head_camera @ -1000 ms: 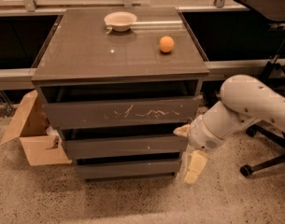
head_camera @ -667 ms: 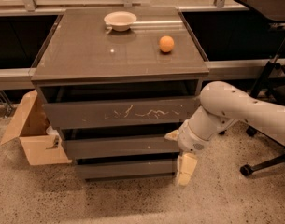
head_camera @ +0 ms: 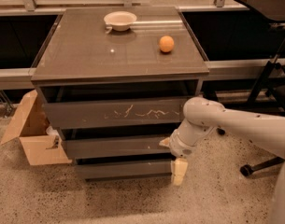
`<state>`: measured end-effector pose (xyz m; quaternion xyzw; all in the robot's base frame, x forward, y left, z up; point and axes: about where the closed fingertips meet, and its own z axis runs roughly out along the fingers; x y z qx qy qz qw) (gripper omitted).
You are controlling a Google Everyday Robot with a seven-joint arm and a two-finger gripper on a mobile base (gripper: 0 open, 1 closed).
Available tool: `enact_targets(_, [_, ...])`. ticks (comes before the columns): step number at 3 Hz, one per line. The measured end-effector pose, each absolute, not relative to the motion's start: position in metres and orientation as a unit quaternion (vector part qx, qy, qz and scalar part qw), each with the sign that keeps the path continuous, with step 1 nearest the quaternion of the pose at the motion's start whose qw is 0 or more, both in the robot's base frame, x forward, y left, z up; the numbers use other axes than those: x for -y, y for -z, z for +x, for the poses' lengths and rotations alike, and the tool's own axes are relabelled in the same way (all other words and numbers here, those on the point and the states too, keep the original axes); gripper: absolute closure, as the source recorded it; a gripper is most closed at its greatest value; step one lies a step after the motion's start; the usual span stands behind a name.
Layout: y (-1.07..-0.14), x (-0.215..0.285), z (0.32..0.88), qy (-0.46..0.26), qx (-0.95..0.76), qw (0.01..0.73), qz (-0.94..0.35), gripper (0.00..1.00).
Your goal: Open middle drawer
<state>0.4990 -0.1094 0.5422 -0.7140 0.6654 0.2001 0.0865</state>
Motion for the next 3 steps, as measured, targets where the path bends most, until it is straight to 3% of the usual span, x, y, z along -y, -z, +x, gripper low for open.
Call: enact_targets(3, [-0.499, 0.119, 0.536, -0.186, -0.682, 0.103, -0.700, 0.00])
